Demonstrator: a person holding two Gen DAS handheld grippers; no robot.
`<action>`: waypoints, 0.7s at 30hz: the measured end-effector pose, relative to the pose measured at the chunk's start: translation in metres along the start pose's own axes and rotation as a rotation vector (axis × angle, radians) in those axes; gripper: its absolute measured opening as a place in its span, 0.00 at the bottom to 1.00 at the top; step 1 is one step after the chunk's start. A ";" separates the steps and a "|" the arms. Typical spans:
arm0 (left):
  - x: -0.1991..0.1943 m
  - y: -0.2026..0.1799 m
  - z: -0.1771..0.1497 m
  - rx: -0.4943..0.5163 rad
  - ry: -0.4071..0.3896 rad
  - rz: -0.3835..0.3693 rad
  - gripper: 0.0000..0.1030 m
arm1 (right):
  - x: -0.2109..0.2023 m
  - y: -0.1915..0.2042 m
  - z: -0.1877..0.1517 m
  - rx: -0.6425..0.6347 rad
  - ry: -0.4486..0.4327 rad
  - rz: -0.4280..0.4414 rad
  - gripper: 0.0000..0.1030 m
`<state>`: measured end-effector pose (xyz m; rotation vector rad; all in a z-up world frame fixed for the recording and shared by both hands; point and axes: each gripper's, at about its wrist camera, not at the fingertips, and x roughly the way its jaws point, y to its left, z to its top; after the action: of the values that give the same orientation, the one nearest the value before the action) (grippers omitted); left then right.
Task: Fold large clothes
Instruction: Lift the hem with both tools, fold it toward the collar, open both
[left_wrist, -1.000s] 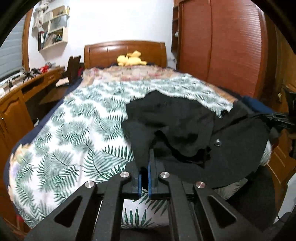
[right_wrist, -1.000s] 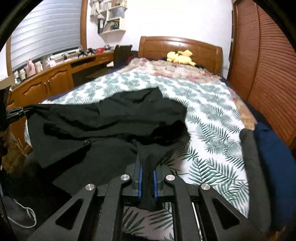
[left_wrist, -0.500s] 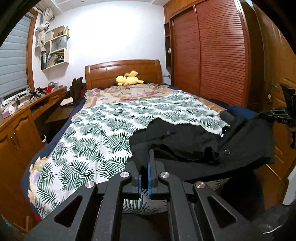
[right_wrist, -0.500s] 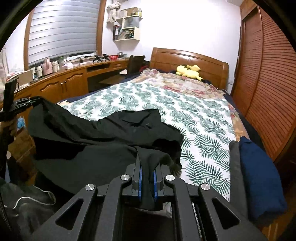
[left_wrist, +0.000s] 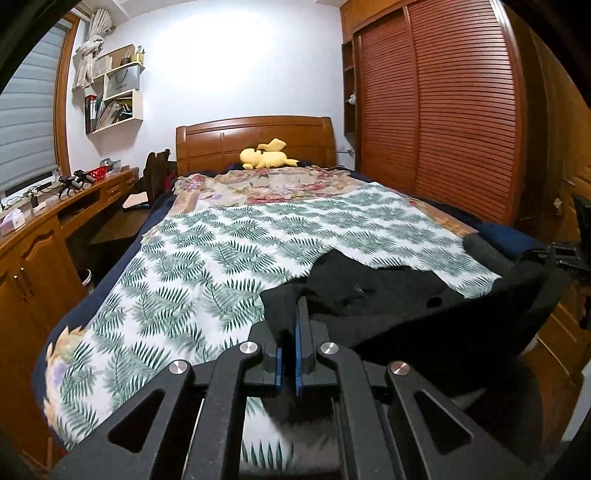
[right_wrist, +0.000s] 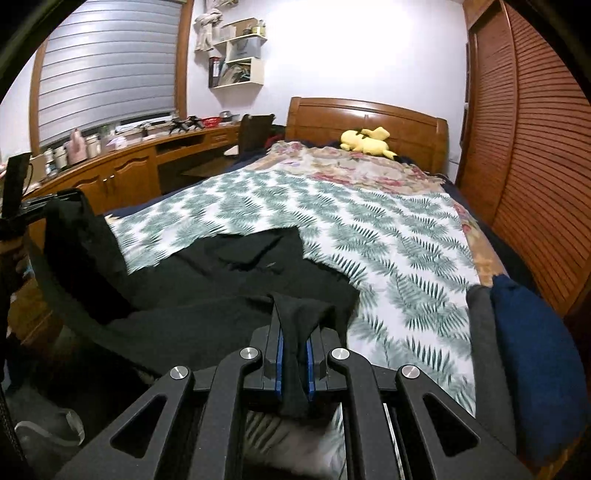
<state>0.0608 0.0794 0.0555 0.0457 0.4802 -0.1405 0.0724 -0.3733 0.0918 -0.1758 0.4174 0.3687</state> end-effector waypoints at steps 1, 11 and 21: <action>0.007 0.000 0.002 -0.004 -0.001 0.001 0.05 | 0.012 -0.002 0.004 -0.003 -0.006 -0.007 0.08; 0.122 0.025 0.047 -0.081 -0.043 0.031 0.05 | 0.150 -0.034 0.059 -0.006 -0.016 -0.110 0.08; 0.196 0.036 0.047 -0.100 -0.044 -0.006 0.05 | 0.251 -0.042 0.084 0.020 0.072 -0.215 0.09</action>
<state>0.2598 0.0871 0.0064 -0.0570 0.4430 -0.1229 0.3317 -0.3133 0.0642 -0.2130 0.4684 0.1467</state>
